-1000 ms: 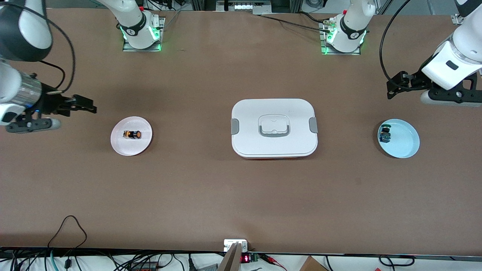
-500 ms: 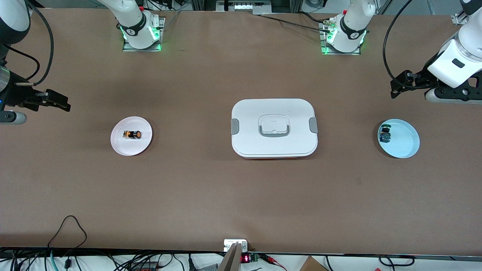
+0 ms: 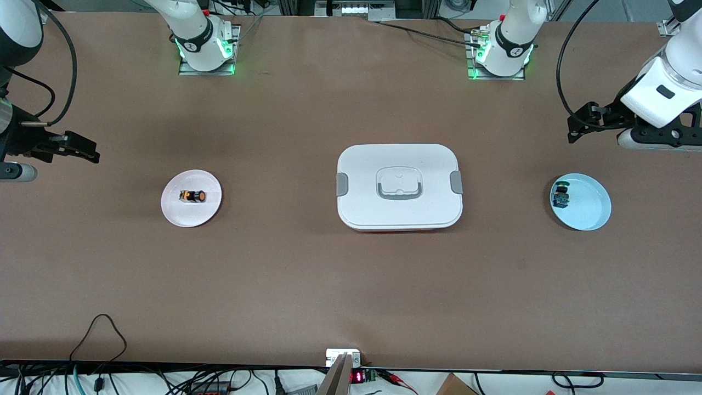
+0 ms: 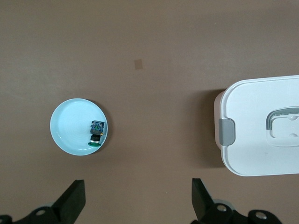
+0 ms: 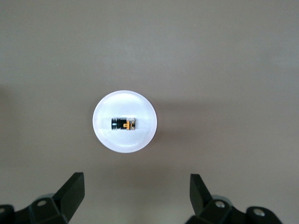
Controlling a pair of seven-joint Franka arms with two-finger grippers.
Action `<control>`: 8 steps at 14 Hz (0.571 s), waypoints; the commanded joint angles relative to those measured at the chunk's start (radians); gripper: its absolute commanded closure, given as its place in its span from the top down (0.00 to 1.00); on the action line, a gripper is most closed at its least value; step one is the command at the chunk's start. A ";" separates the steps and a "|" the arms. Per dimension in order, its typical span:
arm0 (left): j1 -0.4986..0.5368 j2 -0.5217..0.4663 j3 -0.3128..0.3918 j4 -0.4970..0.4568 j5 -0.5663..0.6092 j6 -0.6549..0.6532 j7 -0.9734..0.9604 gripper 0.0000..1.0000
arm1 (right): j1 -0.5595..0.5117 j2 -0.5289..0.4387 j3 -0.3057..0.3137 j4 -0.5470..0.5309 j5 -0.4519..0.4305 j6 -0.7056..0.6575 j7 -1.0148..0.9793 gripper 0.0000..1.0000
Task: Transfer orange switch to right arm and place
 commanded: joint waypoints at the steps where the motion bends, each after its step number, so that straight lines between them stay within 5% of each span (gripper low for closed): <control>1: 0.006 -0.013 -0.006 -0.007 -0.009 0.002 0.012 1.00 | -0.019 -0.108 0.012 -0.164 0.001 0.089 0.021 1.00; 8: 0.006 -0.012 -0.006 -0.007 -0.009 0.001 0.012 1.00 | -0.022 -0.105 0.000 -0.092 0.003 -0.020 0.018 1.00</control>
